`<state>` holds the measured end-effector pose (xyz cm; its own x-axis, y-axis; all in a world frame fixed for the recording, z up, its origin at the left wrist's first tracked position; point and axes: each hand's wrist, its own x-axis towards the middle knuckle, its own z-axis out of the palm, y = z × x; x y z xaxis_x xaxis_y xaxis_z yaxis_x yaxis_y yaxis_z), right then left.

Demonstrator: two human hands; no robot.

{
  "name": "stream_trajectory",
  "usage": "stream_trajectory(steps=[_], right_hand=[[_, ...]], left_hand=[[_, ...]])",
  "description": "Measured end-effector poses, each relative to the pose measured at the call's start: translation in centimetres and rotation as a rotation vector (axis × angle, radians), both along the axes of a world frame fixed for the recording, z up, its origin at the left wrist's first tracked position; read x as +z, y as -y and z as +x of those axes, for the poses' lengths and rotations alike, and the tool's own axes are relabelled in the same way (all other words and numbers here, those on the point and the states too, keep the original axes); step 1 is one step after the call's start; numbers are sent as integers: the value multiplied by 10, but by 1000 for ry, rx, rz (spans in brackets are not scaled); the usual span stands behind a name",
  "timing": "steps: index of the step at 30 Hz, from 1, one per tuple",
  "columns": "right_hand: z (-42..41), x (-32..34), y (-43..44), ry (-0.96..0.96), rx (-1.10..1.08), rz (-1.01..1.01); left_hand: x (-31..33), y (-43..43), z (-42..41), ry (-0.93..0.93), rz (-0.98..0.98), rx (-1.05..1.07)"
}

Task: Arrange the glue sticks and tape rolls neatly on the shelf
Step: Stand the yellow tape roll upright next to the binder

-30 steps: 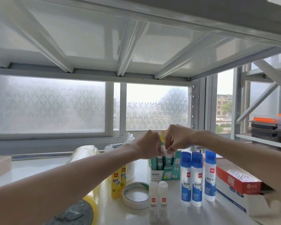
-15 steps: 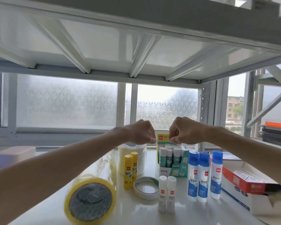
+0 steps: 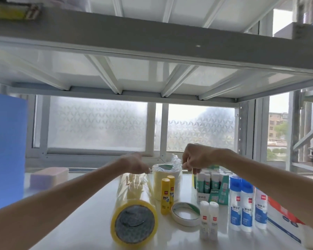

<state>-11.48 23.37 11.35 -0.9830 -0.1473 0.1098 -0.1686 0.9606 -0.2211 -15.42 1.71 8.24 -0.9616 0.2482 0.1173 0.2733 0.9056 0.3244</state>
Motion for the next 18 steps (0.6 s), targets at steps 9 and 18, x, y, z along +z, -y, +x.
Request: stream_trajectory(steps=[9, 18], right_hand=[[5, 3, 59, -186, 42, -18], [51, -35, 127, 255, -77, -399]], left_hand=[[-33, 12, 9, 479, 446, 257], [-40, 32, 24, 403, 838, 186]])
